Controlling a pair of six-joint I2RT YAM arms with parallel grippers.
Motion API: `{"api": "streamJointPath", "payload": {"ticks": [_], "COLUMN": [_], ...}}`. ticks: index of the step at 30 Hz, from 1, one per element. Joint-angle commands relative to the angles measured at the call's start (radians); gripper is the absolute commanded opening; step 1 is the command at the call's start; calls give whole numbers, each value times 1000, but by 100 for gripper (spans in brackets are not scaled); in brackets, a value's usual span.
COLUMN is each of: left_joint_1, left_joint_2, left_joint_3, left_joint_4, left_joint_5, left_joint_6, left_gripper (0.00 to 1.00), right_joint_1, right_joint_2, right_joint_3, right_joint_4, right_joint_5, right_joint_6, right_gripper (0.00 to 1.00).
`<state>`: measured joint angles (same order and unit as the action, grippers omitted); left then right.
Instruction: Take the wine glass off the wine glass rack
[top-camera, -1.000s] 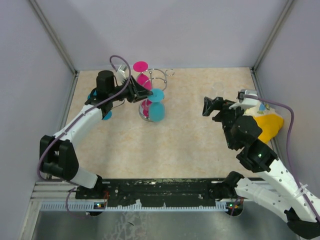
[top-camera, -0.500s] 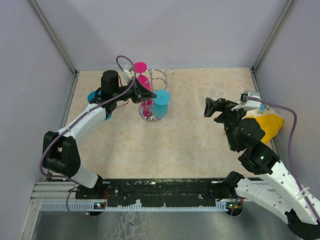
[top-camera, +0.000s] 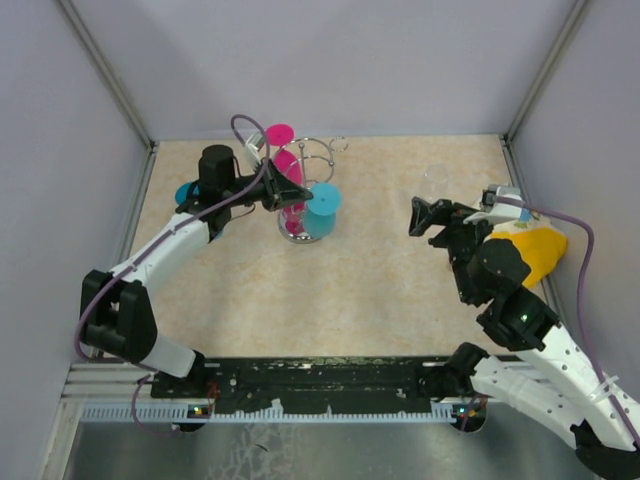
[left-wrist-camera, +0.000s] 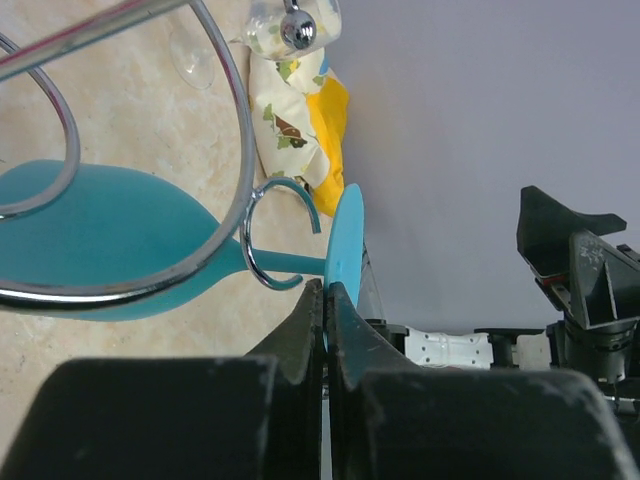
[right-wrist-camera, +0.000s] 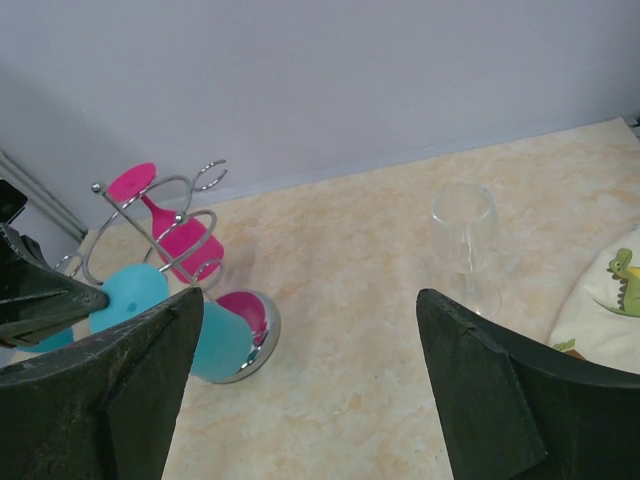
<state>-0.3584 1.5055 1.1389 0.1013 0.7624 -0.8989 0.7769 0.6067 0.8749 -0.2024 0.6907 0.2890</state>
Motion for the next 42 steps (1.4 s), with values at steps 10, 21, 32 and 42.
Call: {"api": "streamJointPath", "payload": {"ticks": [10,21,32,42], "left_joint_1": [-24,-33,-65,-87], "left_joint_2": [-102,-248,-513,-642], "left_joint_3": [-104,-178,-343,-449], "left_joint_4": [165,290,529,784], "left_joint_5": [141,254,389,445], "left_joint_6": [-93,9,223,189], "left_gripper": [0,0,0,0], "right_joint_1": [9,8,7,7], "right_joint_2": [-5,26,-56,-210], "right_joint_3": [0,10,-137,-412], "right_joint_4": [5,-113,-42,413], "right_joint_5": [-24,-103,-488,-708], "right_joint_6": [23,177,532,939], "right_gripper": [90,95,99,99]}}
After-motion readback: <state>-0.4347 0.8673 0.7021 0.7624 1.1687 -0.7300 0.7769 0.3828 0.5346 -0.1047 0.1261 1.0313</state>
